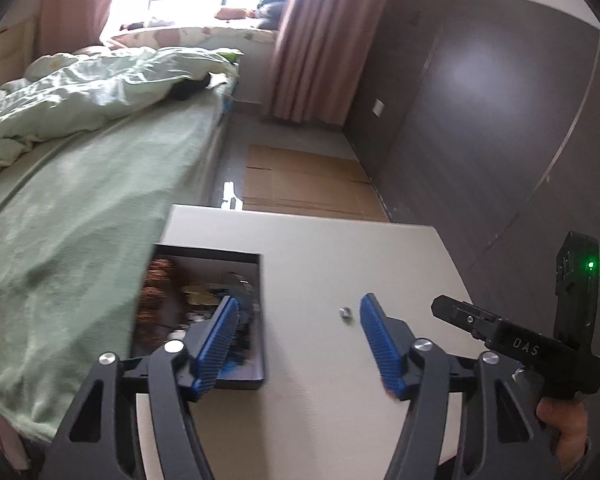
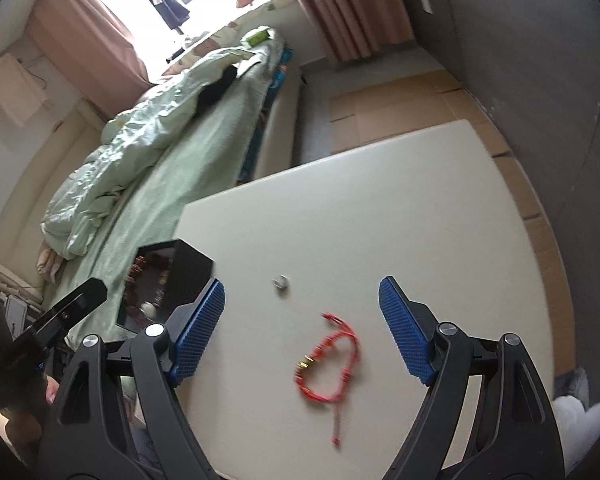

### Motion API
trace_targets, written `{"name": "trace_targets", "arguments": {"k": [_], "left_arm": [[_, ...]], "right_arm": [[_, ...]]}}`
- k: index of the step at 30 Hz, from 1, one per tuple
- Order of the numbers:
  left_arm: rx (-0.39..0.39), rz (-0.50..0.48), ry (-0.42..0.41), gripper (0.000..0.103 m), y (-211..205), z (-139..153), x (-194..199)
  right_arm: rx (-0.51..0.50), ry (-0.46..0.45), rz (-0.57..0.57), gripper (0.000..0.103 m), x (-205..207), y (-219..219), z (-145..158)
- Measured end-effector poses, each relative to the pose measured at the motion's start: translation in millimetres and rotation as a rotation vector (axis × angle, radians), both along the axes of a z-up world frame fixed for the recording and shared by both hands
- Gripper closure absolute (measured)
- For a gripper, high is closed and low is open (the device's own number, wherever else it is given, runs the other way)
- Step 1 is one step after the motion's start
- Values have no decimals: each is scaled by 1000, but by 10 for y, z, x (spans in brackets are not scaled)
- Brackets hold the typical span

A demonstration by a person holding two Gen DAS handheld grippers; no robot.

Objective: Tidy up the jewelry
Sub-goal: 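Move both grippers back to the table, right toward the red string bracelet, then grasp the red string bracelet with the right gripper while the left grasps the silver ring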

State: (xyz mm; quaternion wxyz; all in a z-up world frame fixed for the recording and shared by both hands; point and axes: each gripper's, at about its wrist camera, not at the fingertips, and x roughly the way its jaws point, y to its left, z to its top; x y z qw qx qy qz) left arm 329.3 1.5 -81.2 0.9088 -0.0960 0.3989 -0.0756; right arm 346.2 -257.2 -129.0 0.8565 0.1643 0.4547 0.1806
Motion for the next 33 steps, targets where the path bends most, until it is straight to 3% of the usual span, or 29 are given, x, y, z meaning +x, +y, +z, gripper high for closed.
{"name": "trace_targets", "arguments": {"k": [3,10,12,19,21,26,28,29,33], "left_arm": [[10,-36,7,51,-149,-71,66],[6,-91,44,65,-389,-292,225],[-3,-100,48,65,-440,-362,257],[-28,-123,63,65,-545,-560,270],[-38,-127,70,68,-546,-592,275],[-47,-142,85,70,-555,-676,292],[-51,-142,86,70,-560,-698,292],[-52,-143,87,70,-554,-715,302],[-53,-148,97,70,-545,-787,337]], "right_arm": [[-20,23,1,42,-15,-68,-55],[-79,75,24,58,-21,-123,-215],[-100,104,37,66,-24,-121,-299],[-185,142,103,72,-77,18,-488],[-228,139,118,78,-78,104,-526],[-309,102,128,80,-48,271,-584],[-345,77,127,97,-26,317,-596],[-352,73,131,100,-13,330,-606],[-334,62,130,100,30,329,-608]]}}
